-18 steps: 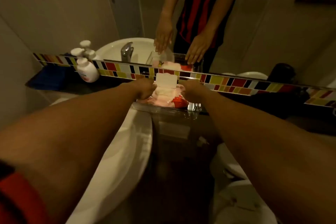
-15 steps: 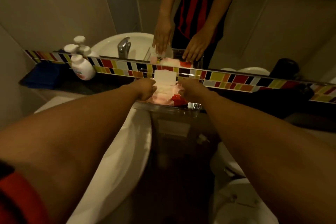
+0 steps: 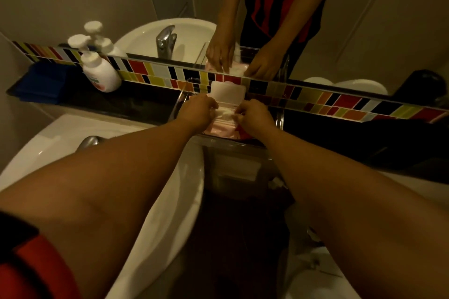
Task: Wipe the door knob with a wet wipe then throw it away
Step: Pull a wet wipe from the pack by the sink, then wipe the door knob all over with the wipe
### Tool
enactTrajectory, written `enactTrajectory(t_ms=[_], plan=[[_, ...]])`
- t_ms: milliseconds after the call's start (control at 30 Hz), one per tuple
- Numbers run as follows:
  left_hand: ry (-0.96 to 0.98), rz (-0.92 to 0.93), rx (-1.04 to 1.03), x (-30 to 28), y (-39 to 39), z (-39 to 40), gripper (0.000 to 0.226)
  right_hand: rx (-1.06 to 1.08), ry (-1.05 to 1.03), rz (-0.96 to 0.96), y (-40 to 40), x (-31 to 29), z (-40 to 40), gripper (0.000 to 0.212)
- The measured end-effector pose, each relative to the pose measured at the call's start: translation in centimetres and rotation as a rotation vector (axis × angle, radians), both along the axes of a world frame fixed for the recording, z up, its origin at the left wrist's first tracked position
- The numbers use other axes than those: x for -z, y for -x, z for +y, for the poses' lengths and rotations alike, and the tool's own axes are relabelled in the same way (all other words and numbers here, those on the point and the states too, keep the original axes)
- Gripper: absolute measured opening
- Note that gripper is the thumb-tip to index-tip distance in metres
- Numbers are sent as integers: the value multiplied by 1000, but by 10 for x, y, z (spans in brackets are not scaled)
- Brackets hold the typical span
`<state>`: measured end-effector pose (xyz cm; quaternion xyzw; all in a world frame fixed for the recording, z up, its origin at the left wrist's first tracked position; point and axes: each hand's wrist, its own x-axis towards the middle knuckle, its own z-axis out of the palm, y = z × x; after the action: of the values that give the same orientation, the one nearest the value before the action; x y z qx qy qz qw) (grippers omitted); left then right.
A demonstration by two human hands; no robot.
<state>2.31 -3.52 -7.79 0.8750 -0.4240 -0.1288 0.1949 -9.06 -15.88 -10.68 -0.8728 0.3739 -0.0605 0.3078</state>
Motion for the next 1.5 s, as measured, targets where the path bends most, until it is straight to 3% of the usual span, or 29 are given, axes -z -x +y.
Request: enactTrajectory(t_ms=[367,600,833,933,1000,1200,1367,1500], plan=[[224,277,-194,-30,-5,0,14,50,-107,-207,-4,-34,1,15],[364,501,-307,-77,-2,37,18,184,-821,-499,-12,-87,32,9],[423,516,-407,-123,-6,123,30,69,-1093,-553,-48,-121,92,23],[495,488,-496,-146,-9,176,31,-30,-1169,-544,-66,-143,136,17],[569,477,-570,-160,-9,216,27,-140,-1147,-509,-80,-157,173,16],[721,379,-783,-185,9,355,24,-409,-950,-345,-97,-194,306,39],[867,276,-961,-196,33,487,41,-543,-905,-293,-92,-209,425,35],[996,315,-1042,-202,61,579,39,-622,-880,-278,-79,-220,521,26]])
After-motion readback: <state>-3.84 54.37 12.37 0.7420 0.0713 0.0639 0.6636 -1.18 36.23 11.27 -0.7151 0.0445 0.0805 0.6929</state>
